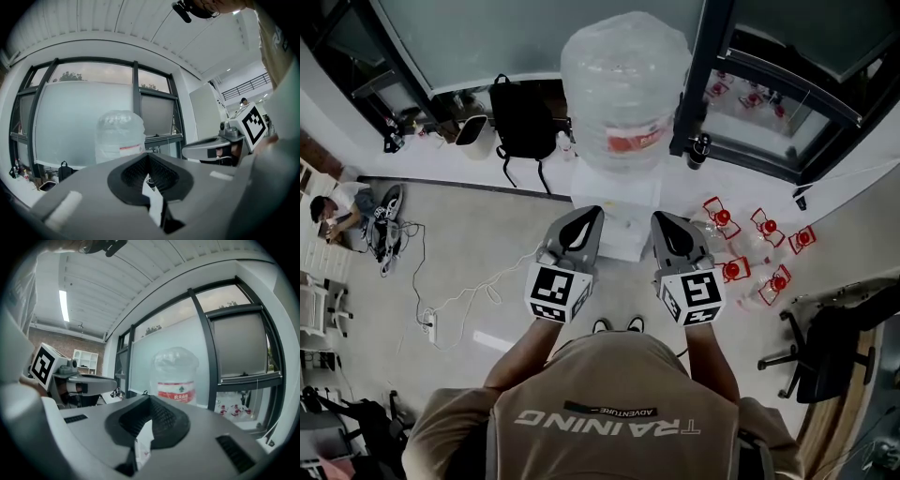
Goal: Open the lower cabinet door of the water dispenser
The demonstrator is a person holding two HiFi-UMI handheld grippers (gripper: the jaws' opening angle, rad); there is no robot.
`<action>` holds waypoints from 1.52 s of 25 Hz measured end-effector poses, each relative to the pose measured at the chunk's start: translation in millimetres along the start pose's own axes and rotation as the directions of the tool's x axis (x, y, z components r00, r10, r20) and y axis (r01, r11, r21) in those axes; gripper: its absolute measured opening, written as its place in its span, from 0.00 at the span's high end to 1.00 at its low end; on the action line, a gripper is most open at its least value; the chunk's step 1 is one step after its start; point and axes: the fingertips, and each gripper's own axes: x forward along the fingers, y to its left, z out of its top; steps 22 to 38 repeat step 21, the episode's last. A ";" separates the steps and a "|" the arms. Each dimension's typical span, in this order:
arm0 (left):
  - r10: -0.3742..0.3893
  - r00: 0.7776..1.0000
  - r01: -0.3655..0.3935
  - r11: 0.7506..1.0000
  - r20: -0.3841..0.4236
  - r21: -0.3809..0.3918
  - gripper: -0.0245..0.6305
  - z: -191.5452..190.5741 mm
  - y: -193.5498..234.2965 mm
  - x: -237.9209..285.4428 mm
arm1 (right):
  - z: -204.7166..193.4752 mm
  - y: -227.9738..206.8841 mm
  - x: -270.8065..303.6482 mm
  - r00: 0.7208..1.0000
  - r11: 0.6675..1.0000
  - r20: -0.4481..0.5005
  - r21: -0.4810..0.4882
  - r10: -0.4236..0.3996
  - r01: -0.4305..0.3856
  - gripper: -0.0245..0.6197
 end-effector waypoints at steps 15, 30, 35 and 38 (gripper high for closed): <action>0.006 1.000 -0.006 1.000 0.011 -0.010 0.96 -4.5 0.3 6.1 | -7.6 -5.2 -2.7 0.999 1.000 -0.032 -0.014 -0.022 0.022 0.95; 0.011 1.000 -0.011 1.000 -0.004 -0.019 0.96 -9.4 -1.0 6.5 | -6.7 -12.7 -2.3 0.999 0.998 -0.035 -0.045 -0.034 0.032 0.95; 0.011 1.000 -0.011 1.000 -0.004 -0.019 0.96 -9.4 -1.0 6.5 | -6.7 -12.7 -2.3 0.999 0.998 -0.035 -0.045 -0.034 0.032 0.95; 0.011 1.000 -0.011 1.000 -0.004 -0.019 0.96 -9.4 -1.0 6.5 | -6.7 -12.7 -2.3 0.999 0.998 -0.035 -0.045 -0.034 0.032 0.95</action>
